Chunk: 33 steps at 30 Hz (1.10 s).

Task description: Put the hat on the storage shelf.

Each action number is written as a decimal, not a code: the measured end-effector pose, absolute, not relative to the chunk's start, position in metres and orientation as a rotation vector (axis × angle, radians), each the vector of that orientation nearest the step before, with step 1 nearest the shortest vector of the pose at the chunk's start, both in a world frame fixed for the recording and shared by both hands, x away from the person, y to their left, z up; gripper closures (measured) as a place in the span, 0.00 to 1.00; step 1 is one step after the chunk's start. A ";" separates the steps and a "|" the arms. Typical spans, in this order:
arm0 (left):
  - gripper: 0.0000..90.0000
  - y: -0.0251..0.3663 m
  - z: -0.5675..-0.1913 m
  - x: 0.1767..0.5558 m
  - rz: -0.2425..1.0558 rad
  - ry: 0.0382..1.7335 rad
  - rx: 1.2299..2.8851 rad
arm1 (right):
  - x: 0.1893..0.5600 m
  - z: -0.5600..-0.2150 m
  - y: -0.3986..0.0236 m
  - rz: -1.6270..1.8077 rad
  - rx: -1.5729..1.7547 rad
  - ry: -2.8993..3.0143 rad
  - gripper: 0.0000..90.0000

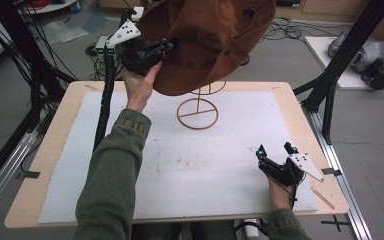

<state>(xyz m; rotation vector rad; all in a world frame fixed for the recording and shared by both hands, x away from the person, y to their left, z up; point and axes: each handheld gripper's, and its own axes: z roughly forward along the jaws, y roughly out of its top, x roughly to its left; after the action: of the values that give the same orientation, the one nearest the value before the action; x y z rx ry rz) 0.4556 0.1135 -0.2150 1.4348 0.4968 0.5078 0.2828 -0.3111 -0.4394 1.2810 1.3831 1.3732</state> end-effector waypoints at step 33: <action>0.98 0.098 -0.274 0.486 0.476 0.659 1.633 | 0.287 -0.442 -0.310 1.386 1.268 1.415 0.06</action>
<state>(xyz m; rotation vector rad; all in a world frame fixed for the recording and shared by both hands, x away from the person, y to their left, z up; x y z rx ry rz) 0.4863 0.0977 -0.2744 1.6327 0.6585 0.4759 0.2867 -0.3097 -0.4417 1.2681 1.4150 1.3863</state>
